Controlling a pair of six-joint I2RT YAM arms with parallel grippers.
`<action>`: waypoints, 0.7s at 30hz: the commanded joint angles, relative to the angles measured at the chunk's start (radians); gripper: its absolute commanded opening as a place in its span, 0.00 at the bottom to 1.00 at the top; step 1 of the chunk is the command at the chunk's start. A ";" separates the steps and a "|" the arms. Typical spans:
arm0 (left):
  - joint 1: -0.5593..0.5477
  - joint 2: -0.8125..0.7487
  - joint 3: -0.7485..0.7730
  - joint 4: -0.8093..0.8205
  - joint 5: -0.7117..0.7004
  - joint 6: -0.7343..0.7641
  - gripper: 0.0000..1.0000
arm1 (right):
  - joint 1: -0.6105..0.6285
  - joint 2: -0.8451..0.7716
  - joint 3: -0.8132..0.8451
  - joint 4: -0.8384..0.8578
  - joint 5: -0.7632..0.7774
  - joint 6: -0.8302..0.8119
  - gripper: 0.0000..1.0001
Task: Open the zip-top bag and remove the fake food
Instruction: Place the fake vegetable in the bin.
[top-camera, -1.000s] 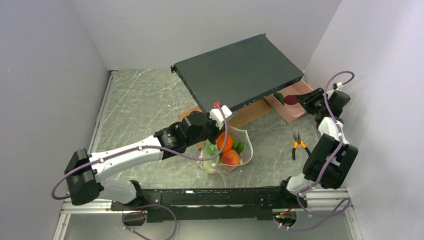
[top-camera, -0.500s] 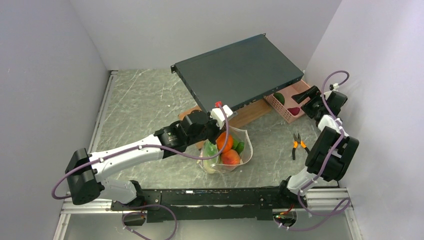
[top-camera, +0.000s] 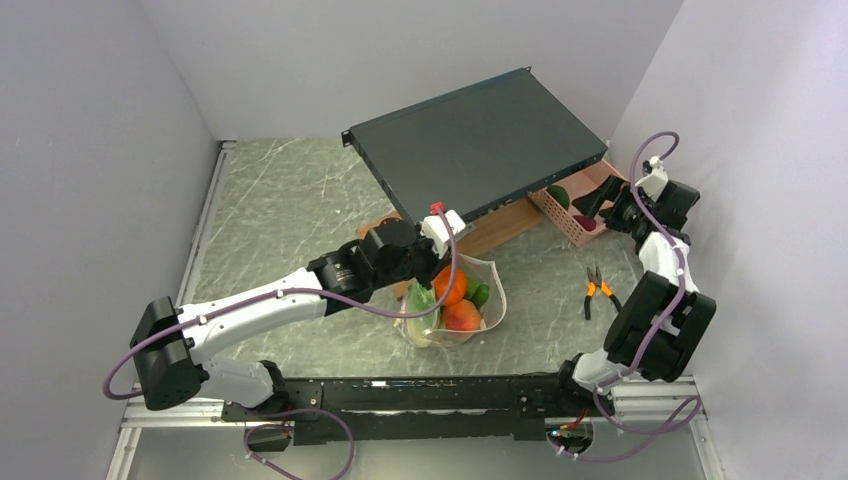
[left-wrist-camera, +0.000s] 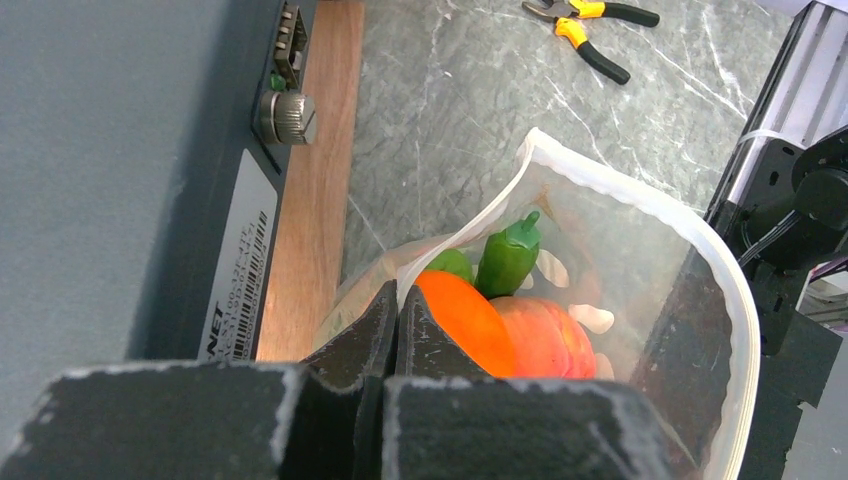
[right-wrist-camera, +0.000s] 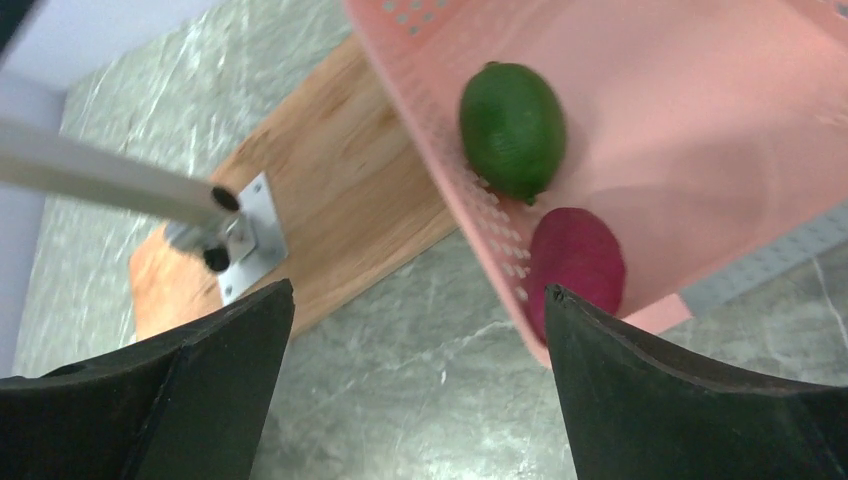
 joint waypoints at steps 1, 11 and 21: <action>0.012 0.004 0.058 0.048 0.049 0.000 0.00 | -0.005 -0.082 0.042 -0.135 -0.234 -0.267 0.96; 0.031 0.021 0.089 0.049 0.089 -0.001 0.00 | 0.040 -0.148 0.110 -0.610 -0.419 -0.823 0.97; 0.041 0.038 0.130 0.023 0.104 0.002 0.00 | 0.137 -0.215 0.140 -0.972 -0.423 -1.194 0.97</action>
